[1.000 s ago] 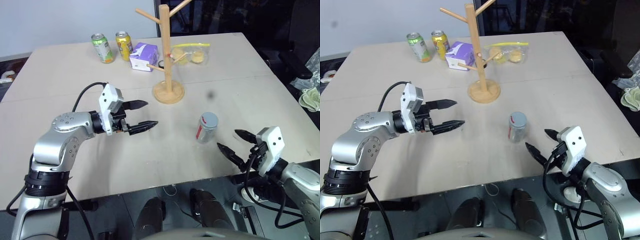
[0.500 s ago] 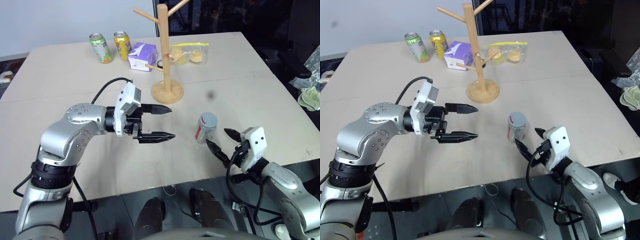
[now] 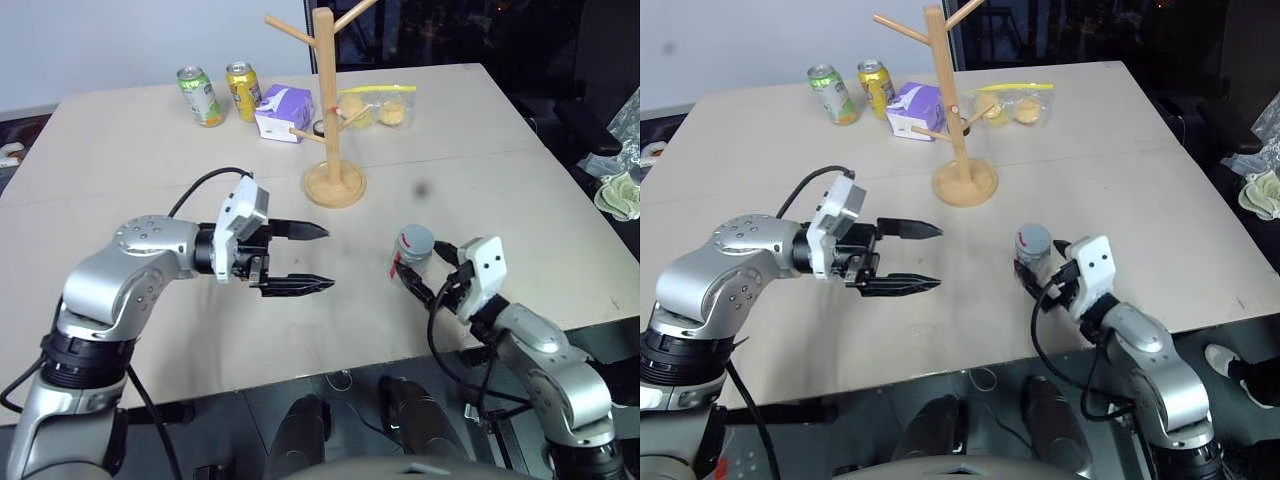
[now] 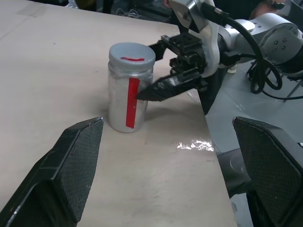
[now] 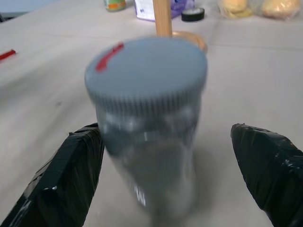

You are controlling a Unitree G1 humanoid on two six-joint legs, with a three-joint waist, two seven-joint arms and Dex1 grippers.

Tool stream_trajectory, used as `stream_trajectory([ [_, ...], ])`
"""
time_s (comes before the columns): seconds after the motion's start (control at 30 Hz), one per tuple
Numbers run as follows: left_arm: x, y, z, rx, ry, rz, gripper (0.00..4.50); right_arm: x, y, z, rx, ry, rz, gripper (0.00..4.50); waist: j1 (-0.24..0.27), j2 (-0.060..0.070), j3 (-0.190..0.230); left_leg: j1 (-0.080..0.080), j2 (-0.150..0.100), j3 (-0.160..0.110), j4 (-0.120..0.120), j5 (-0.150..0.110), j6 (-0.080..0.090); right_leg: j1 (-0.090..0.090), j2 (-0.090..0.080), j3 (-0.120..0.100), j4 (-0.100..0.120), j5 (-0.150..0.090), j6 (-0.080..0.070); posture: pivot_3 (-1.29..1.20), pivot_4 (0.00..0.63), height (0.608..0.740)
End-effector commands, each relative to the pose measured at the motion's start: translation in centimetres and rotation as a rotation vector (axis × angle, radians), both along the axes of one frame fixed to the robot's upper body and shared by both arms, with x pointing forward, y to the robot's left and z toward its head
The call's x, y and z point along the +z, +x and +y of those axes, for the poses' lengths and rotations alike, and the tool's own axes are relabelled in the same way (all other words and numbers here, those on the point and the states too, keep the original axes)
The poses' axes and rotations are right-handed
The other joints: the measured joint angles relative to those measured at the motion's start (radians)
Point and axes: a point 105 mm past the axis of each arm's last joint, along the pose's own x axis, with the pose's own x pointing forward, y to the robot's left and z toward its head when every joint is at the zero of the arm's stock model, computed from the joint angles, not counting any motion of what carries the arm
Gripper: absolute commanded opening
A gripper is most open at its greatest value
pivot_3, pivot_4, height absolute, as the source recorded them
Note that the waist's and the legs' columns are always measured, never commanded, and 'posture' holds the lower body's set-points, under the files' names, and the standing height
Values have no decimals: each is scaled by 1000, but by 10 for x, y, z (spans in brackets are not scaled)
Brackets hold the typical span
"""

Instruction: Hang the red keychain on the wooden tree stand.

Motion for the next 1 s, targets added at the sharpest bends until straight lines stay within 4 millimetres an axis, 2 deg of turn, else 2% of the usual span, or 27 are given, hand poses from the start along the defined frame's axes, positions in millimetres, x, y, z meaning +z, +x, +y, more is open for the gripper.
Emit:
stream_trajectory([
  [0.03, 10, -5, -1, -1, -12, -43, 4500, 9, 5, 3, -6, -7, -55, 4435, 1, 0, 0, 0, 0, 0, 0, 0, 0, 0, 0, 0, 0, 0, 0, 0, 150, 740],
  [0.13, 10, -5, -2, 17, -25, -45, 4500, 11, 7, 5, 0, -6, -63, 4435, 1, 0, 0, 0, 0, 0, 0, 0, 0, 0, 0, 0, 0, 0, 0, 0, 150, 740],
  [0.17, 10, -5, -2, 22, -30, -41, 4500, 11, 7, 6, 6, -4, -65, 4197, 1, 0, 0, 0, 0, 0, 0, 0, 0, 0, 0, 0, 0, 0, 0, 0, 150, 740],
  [0.23, 10, -6, -3, 26, -37, -36, 4500, 12, 7, 7, 13, 0, -70, 3614, 1, 0, 0, 0, 0, 0, 0, 0, 0, 0, 0, 0, 0, 0, 0, 0, 150, 740],
  [0.33, 10, -6, -4, 32, -41, -37, 4500, 15, 7, 6, 19, -3, -85, 2193, 1, 0, 0, 0, 0, 0, 0, 0, 0, 0, 0, 0, 0, 0, 0, 0, 150, 740],
  [0.37, 10, -6, -4, 34, -42, -38, 4500, 16, 7, 6, 22, -8, -92, 1946, 1, 0, 0, 0, 0, 0, 0, 0, 0, 0, 0, 0, 0, 0, 0, 0, 150, 740],
  [0.5, 10, -4, -5, 38, -42, -52, 4500, 24, 5, 1, 25, -54, -136, 1902, 1, 0, 0, 0, 0, 0, 0, 0, 0, 0, 0, 0, 0, 0, 0, 0, 150, 740],
  [0.67, 20, 8, -13, 72, -92, -123, 4500, 59, 21, -45, -152, -137, -255, 1902, 5, 0, 0, 0, -1, 0, 1, 0, 0, 0, -1, 0, 0, 0, 0, 0, 150, 740],
  [0.77, 30, 20, -23, 110, -146, -176, 4500, 73, 36, -73, -263, -165, -283, 1902, 10, 0, 0, 0, -1, 0, 1, 0, 0, 1, -1, 0, 0, 0, 0, 0, 150, 740],
  [1.0, 28, 29, -55, 71, -202, -207, 4500, 69, 82, -113, -402, -129, -247, 1902, 5, 0, 0, 0, -1, 2, 1, 0, 0, 1, -1, 2, 0, 1, 2, 0, 150, 740],
])
